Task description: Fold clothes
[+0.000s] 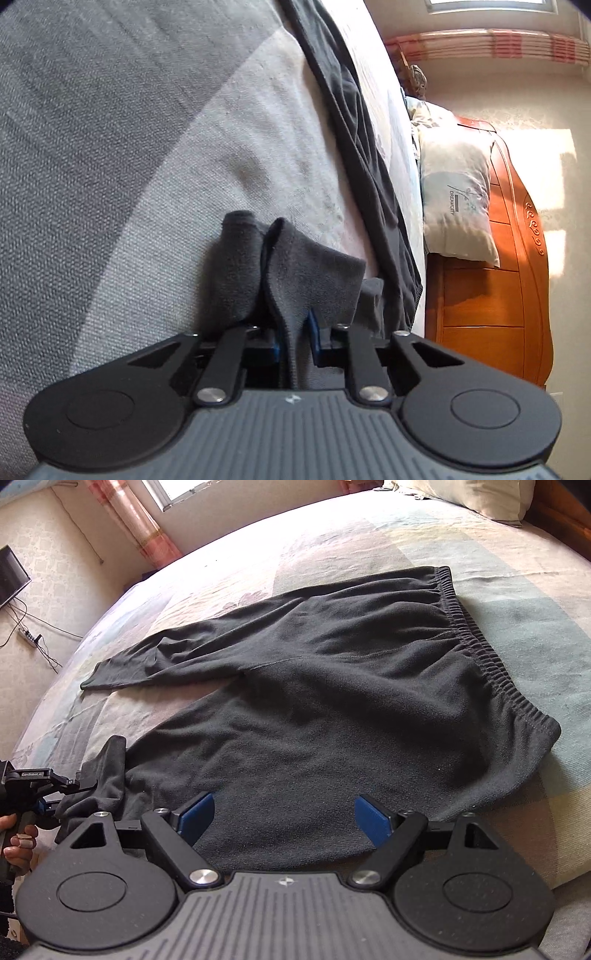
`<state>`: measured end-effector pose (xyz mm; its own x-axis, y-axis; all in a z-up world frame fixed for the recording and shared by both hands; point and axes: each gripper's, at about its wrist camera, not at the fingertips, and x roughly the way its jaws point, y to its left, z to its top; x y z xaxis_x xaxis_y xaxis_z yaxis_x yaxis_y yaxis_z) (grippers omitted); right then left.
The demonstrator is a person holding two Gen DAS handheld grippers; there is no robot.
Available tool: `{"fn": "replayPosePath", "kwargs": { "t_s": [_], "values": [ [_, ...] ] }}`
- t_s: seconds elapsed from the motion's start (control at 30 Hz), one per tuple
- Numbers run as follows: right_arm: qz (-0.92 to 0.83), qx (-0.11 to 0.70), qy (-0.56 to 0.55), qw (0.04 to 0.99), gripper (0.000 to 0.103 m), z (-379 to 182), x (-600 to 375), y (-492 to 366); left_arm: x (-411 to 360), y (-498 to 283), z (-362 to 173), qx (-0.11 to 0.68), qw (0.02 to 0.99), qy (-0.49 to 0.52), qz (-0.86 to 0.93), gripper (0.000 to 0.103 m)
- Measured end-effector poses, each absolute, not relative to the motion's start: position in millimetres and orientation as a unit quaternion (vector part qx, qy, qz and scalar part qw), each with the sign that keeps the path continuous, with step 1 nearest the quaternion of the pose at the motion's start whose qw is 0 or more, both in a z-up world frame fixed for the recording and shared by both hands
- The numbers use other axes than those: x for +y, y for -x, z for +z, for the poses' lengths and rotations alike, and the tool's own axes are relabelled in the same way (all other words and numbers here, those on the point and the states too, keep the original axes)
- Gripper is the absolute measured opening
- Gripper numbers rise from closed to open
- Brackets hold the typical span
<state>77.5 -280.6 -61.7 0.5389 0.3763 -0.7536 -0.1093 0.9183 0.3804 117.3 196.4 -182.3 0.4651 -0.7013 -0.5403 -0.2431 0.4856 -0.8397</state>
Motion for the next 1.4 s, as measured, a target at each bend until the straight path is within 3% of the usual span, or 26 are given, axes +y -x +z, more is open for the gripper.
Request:
{"fn": "replayPosePath", "kwargs": {
  "t_s": [0.07,0.13,0.47,0.7,1.1,1.4],
  "values": [
    [0.137,0.459,-0.148,0.866,0.087,-61,-281,-77,196,-115,-179,0.492,0.711,0.478,-0.151,0.009],
    [0.136,0.457,-0.147,0.867,0.087,-59,-283,-77,193,-112,-165,0.488,0.73,0.454,-0.148,0.003],
    [0.136,0.445,-0.144,0.874,0.087,-53,-285,-79,266,-94,-72,0.429,0.825,0.362,-0.07,0.002],
    [0.139,0.442,-0.14,0.875,0.087,-51,-281,-81,325,-77,-36,0.402,0.862,0.307,0.039,0.002],
    [0.13,0.438,-0.135,0.879,0.087,-48,-282,-82,380,-45,-34,0.389,0.859,0.301,0.143,0.002],
    [0.136,0.442,-0.123,0.878,0.087,-47,-275,-85,406,-43,-76,0.419,0.828,0.326,0.181,0.003]
  ]
}}
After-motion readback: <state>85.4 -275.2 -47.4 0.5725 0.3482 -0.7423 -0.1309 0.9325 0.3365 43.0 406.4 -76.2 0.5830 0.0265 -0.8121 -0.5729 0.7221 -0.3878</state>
